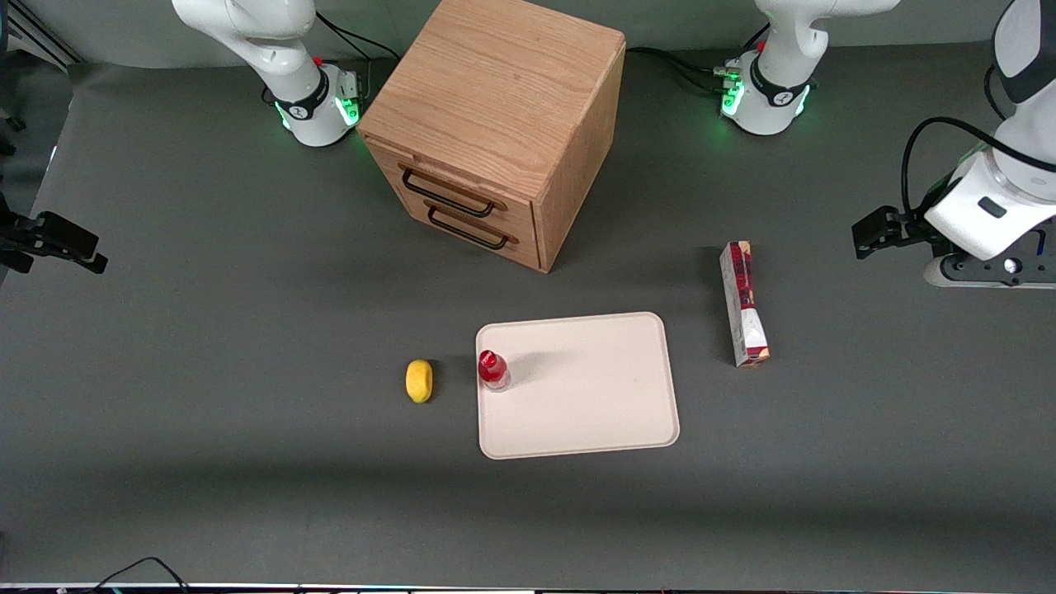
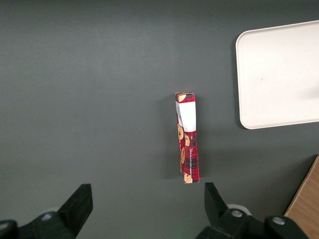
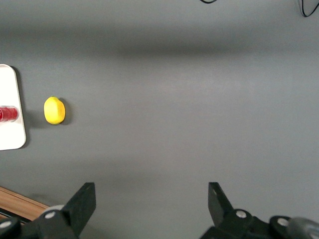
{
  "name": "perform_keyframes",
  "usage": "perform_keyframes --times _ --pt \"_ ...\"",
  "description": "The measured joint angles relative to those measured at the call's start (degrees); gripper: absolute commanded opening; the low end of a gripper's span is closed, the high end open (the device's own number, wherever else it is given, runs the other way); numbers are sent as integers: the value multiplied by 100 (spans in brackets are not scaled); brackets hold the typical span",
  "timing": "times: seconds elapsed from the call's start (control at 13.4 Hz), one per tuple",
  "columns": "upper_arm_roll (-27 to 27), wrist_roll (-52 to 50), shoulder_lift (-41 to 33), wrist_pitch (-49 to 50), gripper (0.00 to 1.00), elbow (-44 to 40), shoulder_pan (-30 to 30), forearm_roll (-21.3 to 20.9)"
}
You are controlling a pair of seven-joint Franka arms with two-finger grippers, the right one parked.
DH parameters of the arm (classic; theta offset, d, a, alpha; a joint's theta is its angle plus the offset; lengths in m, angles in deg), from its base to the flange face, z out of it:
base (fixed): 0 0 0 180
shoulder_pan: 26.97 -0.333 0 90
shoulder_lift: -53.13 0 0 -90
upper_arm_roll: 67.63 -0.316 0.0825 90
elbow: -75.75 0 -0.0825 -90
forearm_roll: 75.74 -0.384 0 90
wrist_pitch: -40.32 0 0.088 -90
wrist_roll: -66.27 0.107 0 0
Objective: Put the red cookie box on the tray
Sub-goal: 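Move the open left gripper down over the red plaid cookie box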
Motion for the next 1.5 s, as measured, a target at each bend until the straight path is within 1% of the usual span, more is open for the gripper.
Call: perform_keyframes --times 0.3,0.45,0.6,0.97,1.5 --pt "7 0 25 82 100 109 4 0" --pt "47 0 41 15 100 351 9 4" --pt "111 -2 54 -268 100 676 17 4" --pt "308 -142 134 -1556 100 1743 30 10" --pt "349 -193 308 -3621 100 3271 31 13"
